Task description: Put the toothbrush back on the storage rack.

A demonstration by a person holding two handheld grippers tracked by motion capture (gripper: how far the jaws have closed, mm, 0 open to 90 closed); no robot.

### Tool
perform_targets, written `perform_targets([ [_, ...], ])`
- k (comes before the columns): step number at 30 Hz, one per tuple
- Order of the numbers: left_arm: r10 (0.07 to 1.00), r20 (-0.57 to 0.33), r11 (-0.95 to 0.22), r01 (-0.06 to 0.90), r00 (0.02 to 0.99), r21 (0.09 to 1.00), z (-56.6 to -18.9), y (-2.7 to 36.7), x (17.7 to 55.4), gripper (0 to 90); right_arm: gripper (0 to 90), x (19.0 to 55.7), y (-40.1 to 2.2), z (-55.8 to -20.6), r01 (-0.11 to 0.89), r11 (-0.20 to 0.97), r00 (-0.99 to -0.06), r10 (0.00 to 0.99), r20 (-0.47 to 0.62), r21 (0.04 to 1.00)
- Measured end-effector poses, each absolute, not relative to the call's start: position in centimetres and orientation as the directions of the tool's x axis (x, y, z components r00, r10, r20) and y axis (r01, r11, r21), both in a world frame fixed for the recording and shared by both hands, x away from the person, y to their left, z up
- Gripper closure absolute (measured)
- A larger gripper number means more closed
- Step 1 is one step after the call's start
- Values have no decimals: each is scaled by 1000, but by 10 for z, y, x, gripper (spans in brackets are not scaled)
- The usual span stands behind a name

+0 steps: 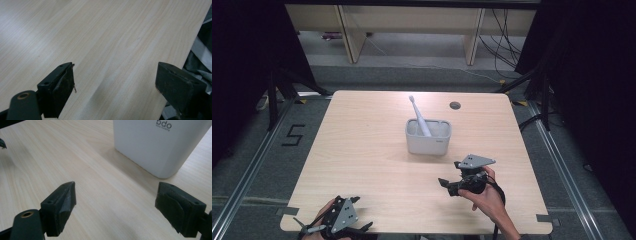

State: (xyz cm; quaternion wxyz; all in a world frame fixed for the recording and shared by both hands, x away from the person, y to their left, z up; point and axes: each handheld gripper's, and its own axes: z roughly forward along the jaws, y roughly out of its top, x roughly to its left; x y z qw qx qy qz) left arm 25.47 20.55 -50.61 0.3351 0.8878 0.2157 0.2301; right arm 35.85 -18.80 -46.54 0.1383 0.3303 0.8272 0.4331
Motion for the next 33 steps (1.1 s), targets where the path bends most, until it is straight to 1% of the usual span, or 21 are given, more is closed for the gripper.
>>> perform_targets([
  [3, 533, 277, -686, 217, 799, 695, -506, 206, 255, 150, 172, 353, -188, -468, 455, 406, -732, 677, 74, 793],
  [5, 529, 264, -684, 222, 806, 695, -506, 206, 255, 150, 173, 352, -189, -470, 440, 418, -745, 664, 63, 795],
  [7, 530, 259, -686, 228, 807, 691, -506, 206, 255, 150, 172, 349, -189, -471, 456, 407, -735, 673, 78, 791],
  [8, 535, 273, -684, 219, 800, 696, -506, 206, 255, 150, 172, 350, -190, -472, 442, 422, -747, 662, 64, 791],
  [14, 534, 273, -686, 221, 800, 694, -506, 206, 255, 150, 172, 342, -191, -475, 446, 430, -750, 658, 66, 785],
  [16, 534, 274, -686, 221, 799, 693, -506, 206, 255, 150, 171, 340, -192, -477, 439, 438, -749, 660, 50, 784],
  [18, 536, 272, -683, 222, 799, 696, -506, 206, 254, 150, 171, 337, -193, -479, 455, 443, -745, 665, 58, 773],
  [22, 537, 266, -684, 229, 801, 693, -507, 205, 254, 150, 170, 334, -194, -482, 446, 460, -754, 656, 44, 768],
  [23, 538, 264, -682, 230, 801, 694, -507, 205, 254, 150, 170, 332, -195, -482, 459, 458, -752, 656, 58, 761],
  [24, 536, 270, -683, 223, 800, 696, -507, 205, 254, 150, 169, 330, -195, -483, 465, 457, -744, 666, 55, 759],
  [25, 538, 262, -682, 231, 801, 694, -507, 205, 254, 150, 168, 330, -196, -483, 452, 471, -755, 655, 43, 758],
  [27, 534, 270, -690, 228, 802, 687, -507, 206, 255, 150, 166, 326, -197, -484, 469, 464, -742, 669, 50, 751],
  [29, 538, 261, -681, 231, 802, 694, -507, 205, 254, 150, 166, 325, -198, -485, 464, 475, -752, 658, 49, 748],
  [31, 537, 263, -683, 230, 802, 693, -507, 205, 254, 150, 166, 323, -200, -486, 468, 477, -740, 672, 35, 744],
  [33, 537, 264, -685, 231, 801, 691, -507, 205, 254, 150, 166, 321, -201, -487, 479, 482, -745, 666, 50, 734],
])
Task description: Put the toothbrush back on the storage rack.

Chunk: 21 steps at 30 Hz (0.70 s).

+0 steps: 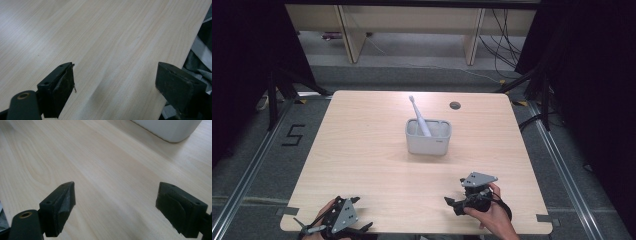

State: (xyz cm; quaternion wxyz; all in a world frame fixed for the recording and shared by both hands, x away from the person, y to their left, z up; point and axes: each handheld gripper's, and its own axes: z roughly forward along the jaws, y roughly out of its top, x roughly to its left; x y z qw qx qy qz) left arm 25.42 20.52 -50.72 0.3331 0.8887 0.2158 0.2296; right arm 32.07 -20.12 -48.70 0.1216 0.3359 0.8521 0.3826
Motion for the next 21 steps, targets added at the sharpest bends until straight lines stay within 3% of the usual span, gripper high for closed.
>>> perform_targets([
  [21, 534, 254, -681, 232, 807, 695, -508, 205, 254, 150, 165, 301, -209, -496, 466, 519, -758, 652, 20, 717],
])
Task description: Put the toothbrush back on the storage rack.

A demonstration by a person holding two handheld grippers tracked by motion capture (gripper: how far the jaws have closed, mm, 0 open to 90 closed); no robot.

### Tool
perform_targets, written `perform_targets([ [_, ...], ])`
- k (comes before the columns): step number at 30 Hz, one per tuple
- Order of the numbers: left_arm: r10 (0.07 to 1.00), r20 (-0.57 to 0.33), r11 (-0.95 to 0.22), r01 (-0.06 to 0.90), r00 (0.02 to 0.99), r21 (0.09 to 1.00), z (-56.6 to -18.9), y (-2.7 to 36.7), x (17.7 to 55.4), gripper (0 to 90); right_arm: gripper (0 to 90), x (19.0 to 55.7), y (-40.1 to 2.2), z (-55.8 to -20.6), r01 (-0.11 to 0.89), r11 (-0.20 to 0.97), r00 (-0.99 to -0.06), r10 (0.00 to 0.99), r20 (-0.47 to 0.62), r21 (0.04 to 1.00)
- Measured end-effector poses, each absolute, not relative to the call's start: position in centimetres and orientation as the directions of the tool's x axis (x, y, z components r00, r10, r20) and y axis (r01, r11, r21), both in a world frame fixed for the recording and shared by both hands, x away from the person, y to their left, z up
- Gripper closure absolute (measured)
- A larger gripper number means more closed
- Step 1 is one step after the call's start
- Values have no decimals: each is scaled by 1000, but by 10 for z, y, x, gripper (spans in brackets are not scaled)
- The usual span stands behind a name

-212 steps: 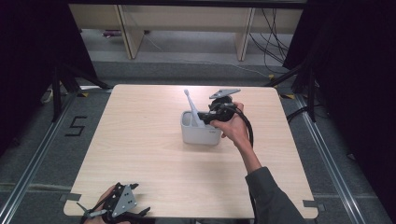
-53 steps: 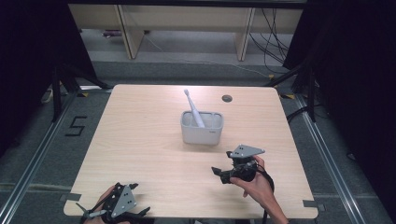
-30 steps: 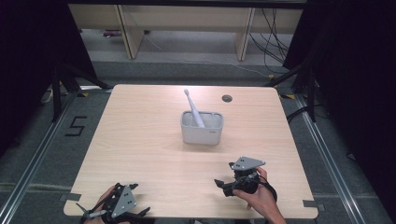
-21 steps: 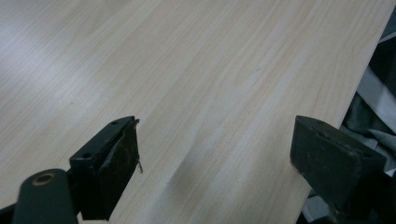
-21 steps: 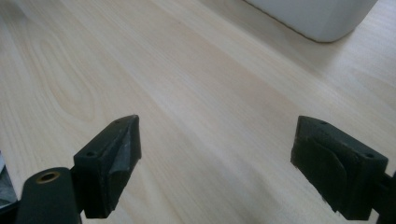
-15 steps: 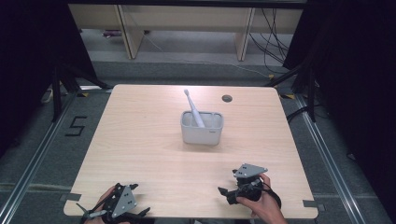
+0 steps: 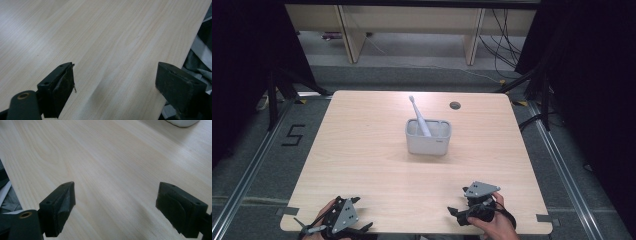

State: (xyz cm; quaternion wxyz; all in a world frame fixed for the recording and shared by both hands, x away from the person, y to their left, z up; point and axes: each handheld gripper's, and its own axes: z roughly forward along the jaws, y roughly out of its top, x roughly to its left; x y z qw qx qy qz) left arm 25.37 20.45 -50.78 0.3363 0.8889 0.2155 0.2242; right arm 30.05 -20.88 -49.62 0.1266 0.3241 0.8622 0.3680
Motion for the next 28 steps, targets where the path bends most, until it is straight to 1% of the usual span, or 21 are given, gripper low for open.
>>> perform_targets([
  [7, 533, 254, -682, 232, 807, 694, -508, 205, 254, 150, 165, 300, -209, -496, 480, 513, -752, 658, 32, 711],
  [12, 532, 254, -682, 231, 808, 694, -508, 204, 254, 150, 165, 301, -208, -497, 459, 522, -769, 638, 28, 719],
  [19, 532, 254, -682, 231, 808, 694, -508, 204, 254, 150, 165, 300, -208, -497, 462, 521, -763, 647, 22, 717],
  [21, 528, 271, -695, 226, 805, 682, -507, 205, 254, 150, 165, 300, -208, -497, 462, 522, -764, 645, 23, 717],
  [22, 532, 255, -682, 231, 807, 694, -508, 204, 254, 150, 165, 300, -208, -497, 462, 522, -764, 645, 22, 717],
  [28, 532, 256, -683, 231, 807, 693, -508, 205, 254, 150, 165, 300, -208, -497, 468, 521, -765, 643, 32, 714],
])
